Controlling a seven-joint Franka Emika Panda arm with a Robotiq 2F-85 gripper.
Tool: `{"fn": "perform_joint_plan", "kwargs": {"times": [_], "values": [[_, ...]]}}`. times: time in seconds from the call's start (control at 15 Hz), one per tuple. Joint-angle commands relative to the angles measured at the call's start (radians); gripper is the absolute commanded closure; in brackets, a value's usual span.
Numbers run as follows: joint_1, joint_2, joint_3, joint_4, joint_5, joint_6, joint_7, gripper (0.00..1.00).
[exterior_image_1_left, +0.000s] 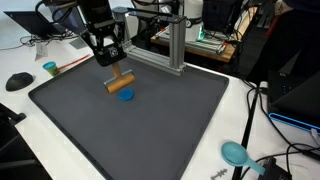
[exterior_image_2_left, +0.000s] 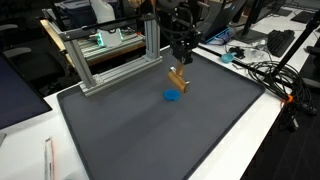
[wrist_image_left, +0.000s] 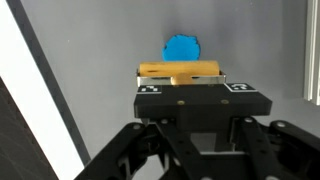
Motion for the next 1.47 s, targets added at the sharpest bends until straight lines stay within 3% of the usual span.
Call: {"fn": "perform_joint_plan", "kwargs": {"times": [0.0,0.8,1.4], "values": [[0.001,0.039,-0.016,0.01,-0.023,0.036,-0.038,0.78],[0.014,0.154,-0.016,0.002,-0.043,0.054,-0.052,0.78],[0.013,0.165,0.007,-0.001,-0.014,0.074,-0.067,0.78]]}}
